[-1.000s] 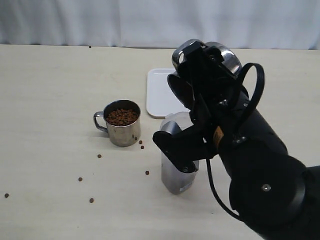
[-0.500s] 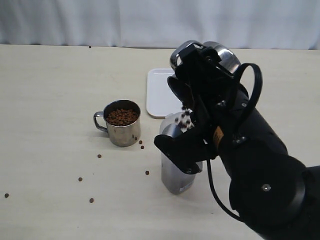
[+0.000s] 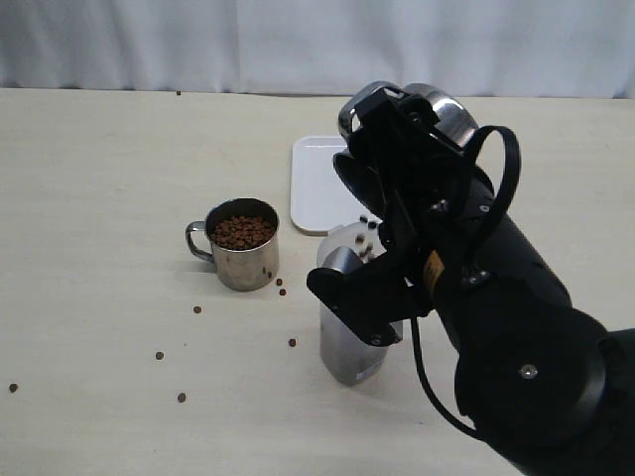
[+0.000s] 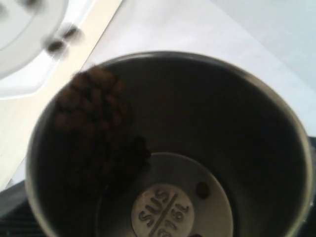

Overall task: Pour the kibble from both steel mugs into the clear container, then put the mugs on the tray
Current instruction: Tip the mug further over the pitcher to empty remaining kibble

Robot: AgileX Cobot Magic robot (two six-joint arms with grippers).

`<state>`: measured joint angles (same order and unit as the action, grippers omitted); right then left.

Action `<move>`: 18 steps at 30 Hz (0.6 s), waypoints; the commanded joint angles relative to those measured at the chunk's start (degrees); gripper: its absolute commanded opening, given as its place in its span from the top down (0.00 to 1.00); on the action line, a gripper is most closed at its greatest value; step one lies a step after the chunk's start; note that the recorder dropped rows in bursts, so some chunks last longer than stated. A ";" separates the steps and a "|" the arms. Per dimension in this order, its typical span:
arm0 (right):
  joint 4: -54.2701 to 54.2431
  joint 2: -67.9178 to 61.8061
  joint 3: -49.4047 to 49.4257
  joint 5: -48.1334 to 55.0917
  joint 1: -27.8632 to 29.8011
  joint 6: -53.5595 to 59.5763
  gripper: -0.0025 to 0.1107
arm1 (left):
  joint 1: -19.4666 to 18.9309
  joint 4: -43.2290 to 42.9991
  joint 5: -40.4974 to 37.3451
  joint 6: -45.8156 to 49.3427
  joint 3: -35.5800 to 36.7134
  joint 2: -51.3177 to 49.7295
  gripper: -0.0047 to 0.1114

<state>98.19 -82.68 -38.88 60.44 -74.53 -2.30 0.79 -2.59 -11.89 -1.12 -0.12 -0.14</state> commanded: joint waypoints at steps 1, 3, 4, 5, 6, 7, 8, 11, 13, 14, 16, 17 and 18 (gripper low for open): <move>0.35 0.18 -0.34 1.27 -0.07 1.43 0.94 | -0.05 0.14 0.62 -0.20 0.12 0.14 0.96; 0.35 0.18 -0.34 1.27 -0.07 1.91 0.94 | -0.05 0.14 0.62 -0.20 0.12 0.14 0.96; 0.35 0.18 -0.34 1.27 -0.07 2.81 0.94 | -0.05 0.14 0.62 -0.20 0.12 0.14 0.96; 0.35 0.18 -0.34 1.27 -0.07 3.06 0.94 | -0.05 0.14 0.62 -0.20 0.12 0.14 0.96; 0.35 0.18 -0.34 1.27 -0.07 3.16 0.94 | -0.05 0.14 0.62 -0.20 0.12 0.14 0.96; 0.35 0.18 -0.34 1.27 -0.07 3.16 0.94 | -0.05 0.14 0.62 -0.20 0.12 0.14 0.96; 0.35 0.18 -0.34 1.27 -0.07 3.16 0.94 | -0.05 0.14 0.62 -0.20 0.12 0.14 0.96; 1.50 0.18 -0.34 1.27 -0.07 3.73 0.94 | -0.05 0.14 0.62 -0.20 0.12 0.14 0.96; 1.76 0.18 -0.34 1.27 -0.07 6.79 0.94 | -0.05 0.14 0.62 -0.20 0.12 0.14 0.96; 1.76 0.18 -0.34 1.27 -0.17 7.82 0.94 | -0.05 0.14 0.62 -0.20 0.12 0.14 0.96; 1.76 0.18 -0.34 1.27 -0.17 7.95 0.94 | -0.05 0.14 0.62 -0.20 0.12 0.14 0.96; 1.76 0.18 -0.34 1.27 -0.21 8.08 0.94 | -0.05 0.14 0.62 -0.20 0.12 0.14 0.96; 1.76 0.18 -0.34 1.27 -0.21 8.08 0.94 | -0.05 0.14 0.62 -0.20 0.12 0.14 0.96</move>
<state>98.60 -82.68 -38.88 60.44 -74.53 4.81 0.79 -2.59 -11.89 -1.12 -0.12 -0.14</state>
